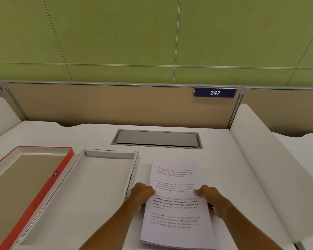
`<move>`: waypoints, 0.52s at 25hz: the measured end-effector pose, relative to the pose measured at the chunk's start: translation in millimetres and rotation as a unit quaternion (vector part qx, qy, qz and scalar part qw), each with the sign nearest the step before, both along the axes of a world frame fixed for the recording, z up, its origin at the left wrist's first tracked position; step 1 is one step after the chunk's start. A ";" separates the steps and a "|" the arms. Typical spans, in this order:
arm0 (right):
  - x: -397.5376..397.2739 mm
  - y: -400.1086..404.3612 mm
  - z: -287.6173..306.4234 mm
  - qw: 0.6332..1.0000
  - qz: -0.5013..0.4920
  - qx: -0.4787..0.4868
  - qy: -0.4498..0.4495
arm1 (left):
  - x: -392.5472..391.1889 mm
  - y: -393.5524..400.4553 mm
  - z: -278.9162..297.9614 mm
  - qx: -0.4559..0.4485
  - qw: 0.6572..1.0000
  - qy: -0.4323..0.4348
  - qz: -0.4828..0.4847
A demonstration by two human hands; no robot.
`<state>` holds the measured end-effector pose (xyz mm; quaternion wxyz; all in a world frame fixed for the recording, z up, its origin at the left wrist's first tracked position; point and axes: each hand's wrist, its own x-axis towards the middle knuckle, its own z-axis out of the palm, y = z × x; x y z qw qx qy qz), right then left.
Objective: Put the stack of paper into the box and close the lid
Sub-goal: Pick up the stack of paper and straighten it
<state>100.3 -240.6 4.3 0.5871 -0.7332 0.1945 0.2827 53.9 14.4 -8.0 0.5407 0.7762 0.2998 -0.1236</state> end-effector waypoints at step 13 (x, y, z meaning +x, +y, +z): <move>1.0 -18.2 74.2 0.956 0.035 0.045 -0.289 | -2.1 8.7 70.6 -0.031 0.972 -0.232 -0.014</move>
